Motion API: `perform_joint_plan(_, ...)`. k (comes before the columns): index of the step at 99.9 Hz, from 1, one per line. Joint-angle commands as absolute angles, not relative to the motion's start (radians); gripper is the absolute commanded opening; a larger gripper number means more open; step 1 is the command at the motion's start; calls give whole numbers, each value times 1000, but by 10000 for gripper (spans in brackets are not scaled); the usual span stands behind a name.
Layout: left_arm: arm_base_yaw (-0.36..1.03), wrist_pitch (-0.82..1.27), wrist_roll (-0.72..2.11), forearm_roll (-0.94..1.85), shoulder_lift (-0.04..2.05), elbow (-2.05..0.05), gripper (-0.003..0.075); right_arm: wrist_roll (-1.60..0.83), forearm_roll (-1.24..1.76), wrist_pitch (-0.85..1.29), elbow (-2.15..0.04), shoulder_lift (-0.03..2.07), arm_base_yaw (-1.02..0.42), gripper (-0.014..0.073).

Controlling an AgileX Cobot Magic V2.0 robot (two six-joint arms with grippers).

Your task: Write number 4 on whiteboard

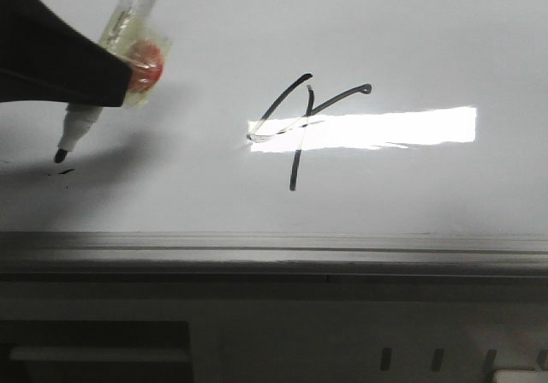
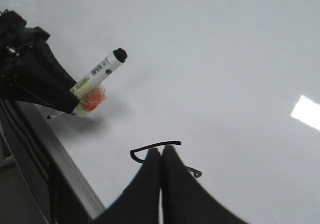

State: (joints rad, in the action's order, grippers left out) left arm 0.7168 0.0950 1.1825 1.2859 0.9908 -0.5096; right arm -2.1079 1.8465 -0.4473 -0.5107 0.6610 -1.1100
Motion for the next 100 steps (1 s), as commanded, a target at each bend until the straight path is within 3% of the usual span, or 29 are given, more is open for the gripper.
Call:
perform_joint_plan(1, 723, -29, 1180, 1401, 991, -522, -20, -2102, 1858, -450, -536, 648, -1106, -71)
perform_joint_plan(100, 723, -106, 1180, 1636, 1274, -609, -20, -2100, 1858, -465, -536, 650, -1106, -71)
